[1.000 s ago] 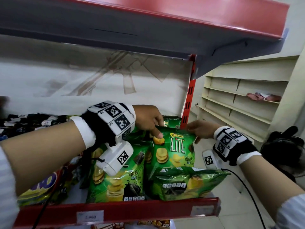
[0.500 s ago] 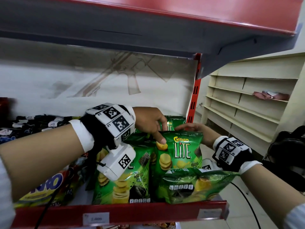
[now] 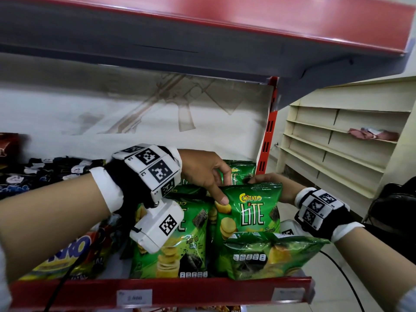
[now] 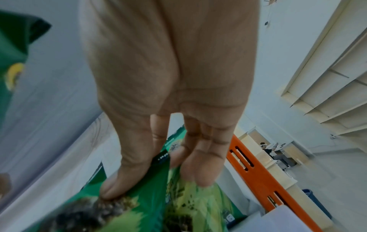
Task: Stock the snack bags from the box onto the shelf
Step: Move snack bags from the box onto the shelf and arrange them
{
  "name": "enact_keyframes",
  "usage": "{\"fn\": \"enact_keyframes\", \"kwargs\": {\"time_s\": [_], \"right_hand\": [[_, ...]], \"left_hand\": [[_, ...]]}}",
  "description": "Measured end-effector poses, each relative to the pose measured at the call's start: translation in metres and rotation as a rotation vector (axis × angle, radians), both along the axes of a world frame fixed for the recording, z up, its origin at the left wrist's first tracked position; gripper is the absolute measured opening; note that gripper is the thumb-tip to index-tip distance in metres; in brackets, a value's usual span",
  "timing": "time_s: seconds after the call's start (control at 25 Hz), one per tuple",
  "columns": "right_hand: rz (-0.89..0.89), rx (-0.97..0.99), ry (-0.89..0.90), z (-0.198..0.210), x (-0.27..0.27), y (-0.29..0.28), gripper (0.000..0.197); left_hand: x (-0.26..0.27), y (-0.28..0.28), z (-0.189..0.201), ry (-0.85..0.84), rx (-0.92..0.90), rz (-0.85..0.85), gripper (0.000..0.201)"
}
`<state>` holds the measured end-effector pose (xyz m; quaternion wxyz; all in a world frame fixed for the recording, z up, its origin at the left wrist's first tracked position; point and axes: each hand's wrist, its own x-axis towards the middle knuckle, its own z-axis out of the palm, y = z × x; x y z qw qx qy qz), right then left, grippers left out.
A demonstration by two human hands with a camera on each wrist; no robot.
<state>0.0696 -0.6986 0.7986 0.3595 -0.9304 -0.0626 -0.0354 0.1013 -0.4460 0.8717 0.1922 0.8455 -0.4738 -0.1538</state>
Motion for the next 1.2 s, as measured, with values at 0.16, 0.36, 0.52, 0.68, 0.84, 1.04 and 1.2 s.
{"fn": "enact_keyframes", "kwargs": {"time_s": [0.16,0.36,0.52,0.68,0.84,1.04,1.2], "right_hand": [[-0.032,0.094,-0.092,0.006,-0.006,-0.005,0.024],[-0.166,0.394,-0.251,0.019,-0.004,-0.007,0.023],[-0.145,0.565,-0.19,0.01,0.0,-0.002,0.022],[-0.048,0.814,-0.112,0.004,-0.01,-0.01,0.028],[-0.027,0.598,-0.108,-0.004,-0.01,-0.008,0.055],[-0.064,0.508,-0.142,0.016,-0.025,-0.004,0.058],[-0.086,0.357,-0.213,0.047,-0.066,0.002,0.045]], "left_hand": [[-0.001,0.0,0.002,-0.006,-0.003,0.007,0.02],[0.004,-0.012,0.005,-0.133,-0.057,0.097,0.02],[0.018,-0.025,0.005,-0.239,-0.035,0.21,0.032],[0.029,-0.032,-0.005,-0.148,-0.011,0.241,0.025],[0.031,-0.041,-0.009,-0.09,0.034,0.243,0.027],[0.025,-0.03,-0.001,-0.11,0.052,0.202,0.03],[0.01,-0.005,0.022,-0.165,-0.009,0.214,0.03]]}}
